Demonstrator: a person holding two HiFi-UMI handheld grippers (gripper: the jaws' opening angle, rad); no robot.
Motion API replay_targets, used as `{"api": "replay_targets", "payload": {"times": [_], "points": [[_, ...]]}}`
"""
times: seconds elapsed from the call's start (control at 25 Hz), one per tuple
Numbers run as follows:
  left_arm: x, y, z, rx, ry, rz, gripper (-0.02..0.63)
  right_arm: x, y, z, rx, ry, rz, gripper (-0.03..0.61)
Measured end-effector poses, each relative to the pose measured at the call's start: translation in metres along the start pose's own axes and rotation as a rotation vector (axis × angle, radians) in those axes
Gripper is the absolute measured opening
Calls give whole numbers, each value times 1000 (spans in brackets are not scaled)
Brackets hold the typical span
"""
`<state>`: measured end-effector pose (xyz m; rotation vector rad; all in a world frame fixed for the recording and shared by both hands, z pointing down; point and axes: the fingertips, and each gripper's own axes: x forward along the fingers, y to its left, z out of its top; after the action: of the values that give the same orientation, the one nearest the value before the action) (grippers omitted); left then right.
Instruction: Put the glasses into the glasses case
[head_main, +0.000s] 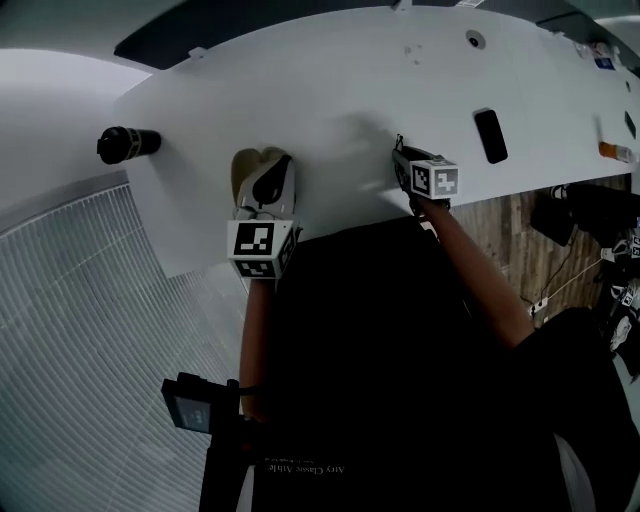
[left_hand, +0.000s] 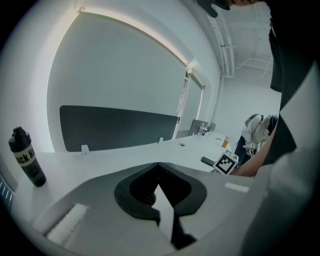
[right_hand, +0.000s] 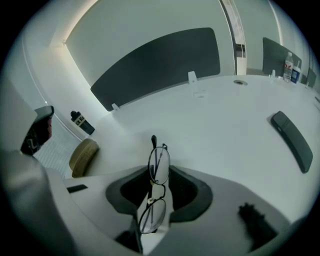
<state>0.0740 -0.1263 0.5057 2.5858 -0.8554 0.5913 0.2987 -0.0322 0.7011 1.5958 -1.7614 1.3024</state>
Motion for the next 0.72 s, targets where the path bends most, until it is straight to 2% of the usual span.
{"api": "replay_targets", "payload": {"times": [0.12, 0.28, 0.44, 0.72], "points": [[0, 2, -1, -16, -9, 26, 8, -4, -1, 5, -9, -23, 37, 110], [9, -10, -8, -38, -14, -3, 8, -31, -1, 26, -63, -49, 27, 106], [2, 1, -11, -47, -13, -5, 8, -23, 6, 31, -22, -79, 21, 99], [-4, 6, -14, -68, -35, -9, 8, -31, 16, 44, -7, -138, 42, 86]]}}
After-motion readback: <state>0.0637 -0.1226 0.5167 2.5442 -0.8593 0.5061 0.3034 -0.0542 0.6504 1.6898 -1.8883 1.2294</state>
